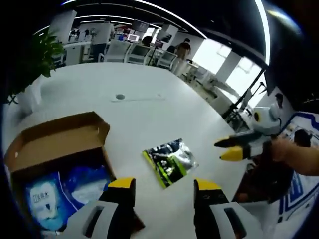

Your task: Operate the shoe box by opening the lid, removing the specified soft item, and placing it in the target area until the item is outside and the box remains undamaged.

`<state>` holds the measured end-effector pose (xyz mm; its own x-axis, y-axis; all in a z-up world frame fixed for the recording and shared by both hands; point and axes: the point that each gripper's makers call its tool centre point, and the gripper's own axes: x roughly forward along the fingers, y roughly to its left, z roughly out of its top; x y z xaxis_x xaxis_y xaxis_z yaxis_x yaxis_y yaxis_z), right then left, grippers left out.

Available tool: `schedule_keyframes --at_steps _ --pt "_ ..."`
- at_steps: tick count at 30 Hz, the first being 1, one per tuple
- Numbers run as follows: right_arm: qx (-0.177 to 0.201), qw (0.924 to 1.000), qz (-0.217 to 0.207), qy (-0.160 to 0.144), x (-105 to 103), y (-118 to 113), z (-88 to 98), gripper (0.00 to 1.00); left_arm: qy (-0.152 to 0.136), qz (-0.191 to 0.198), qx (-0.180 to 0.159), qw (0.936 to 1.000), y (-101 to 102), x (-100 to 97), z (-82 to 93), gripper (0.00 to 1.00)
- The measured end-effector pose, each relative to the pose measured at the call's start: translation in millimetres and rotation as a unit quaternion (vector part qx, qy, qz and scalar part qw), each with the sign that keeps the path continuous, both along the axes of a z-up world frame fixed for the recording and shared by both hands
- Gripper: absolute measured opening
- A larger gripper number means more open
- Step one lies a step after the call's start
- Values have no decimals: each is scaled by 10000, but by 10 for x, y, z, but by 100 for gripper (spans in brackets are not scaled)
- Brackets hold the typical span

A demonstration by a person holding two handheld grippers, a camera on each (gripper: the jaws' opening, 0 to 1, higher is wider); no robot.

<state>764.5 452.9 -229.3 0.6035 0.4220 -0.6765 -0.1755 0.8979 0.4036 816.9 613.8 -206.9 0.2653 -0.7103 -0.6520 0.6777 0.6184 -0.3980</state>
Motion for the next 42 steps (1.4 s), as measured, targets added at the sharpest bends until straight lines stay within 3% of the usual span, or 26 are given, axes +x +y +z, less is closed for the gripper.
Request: schedule_keyframes --at_steps 15,24,36,42 --pt "47 9995 273 -141 176 716 154 44 -132 563 45 9983 1017 196 60 47" --pt "65 9983 523 -233 345 1203 267 41 -122 803 -5 9967 1402 250 44 47" --pt "118 9959 873 -200 653 1876 202 40 -45 1075 15 9942 1949 395 -62 47" --pt "136 9951 965 -183 775 2099 166 40 -23 1103 10 9939 2130 480 -100 47"
